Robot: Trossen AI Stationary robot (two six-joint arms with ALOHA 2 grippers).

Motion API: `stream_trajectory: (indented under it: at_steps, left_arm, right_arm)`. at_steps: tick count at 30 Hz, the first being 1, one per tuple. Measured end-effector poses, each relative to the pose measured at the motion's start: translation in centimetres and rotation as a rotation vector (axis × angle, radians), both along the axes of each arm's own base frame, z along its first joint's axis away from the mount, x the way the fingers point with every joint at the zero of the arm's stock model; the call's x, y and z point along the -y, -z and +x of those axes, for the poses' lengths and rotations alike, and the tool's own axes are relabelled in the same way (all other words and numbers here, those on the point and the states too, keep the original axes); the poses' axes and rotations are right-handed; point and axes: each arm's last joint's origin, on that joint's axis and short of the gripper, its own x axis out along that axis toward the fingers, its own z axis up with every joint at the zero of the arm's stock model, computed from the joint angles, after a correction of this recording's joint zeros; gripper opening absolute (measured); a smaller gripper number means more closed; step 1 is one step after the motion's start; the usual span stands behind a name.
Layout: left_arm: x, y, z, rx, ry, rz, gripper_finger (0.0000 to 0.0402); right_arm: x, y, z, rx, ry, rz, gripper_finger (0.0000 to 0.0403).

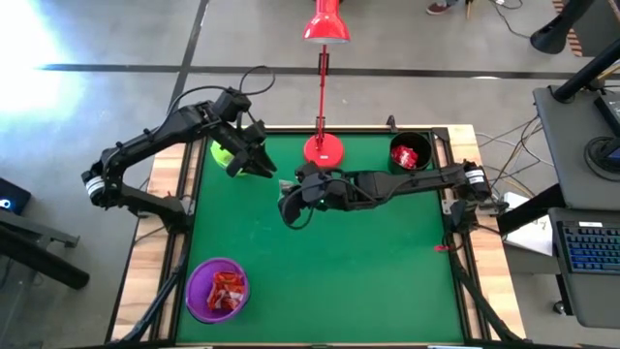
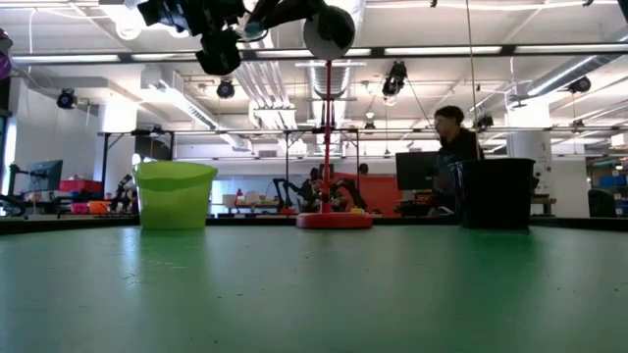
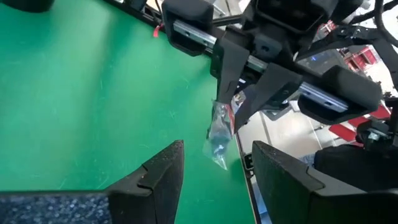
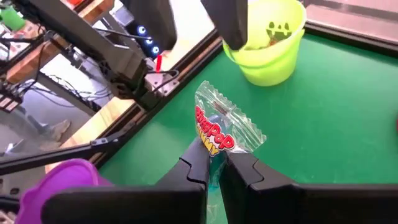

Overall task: Sort candy
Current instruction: Put the transparent candy into the green bucket

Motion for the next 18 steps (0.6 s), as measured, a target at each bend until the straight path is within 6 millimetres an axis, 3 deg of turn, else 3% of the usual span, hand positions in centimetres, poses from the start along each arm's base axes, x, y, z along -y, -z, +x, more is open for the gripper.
stream_trajectory:
  at_steps: [9,18]
  left_arm:
    - [0.0,0.1,0.2,0.007,0.013,0.015,0.0173]
    - [-0.3,0.4,0.5,-0.010,-0.014,0.045,0.0173]
  right_arm:
    - [2.0,-0.1,0.1,0.005,0.018,0.000,0.0012]
    - [2.8,-0.8,0.6,0.077,-0.041,0.005,0.0012]
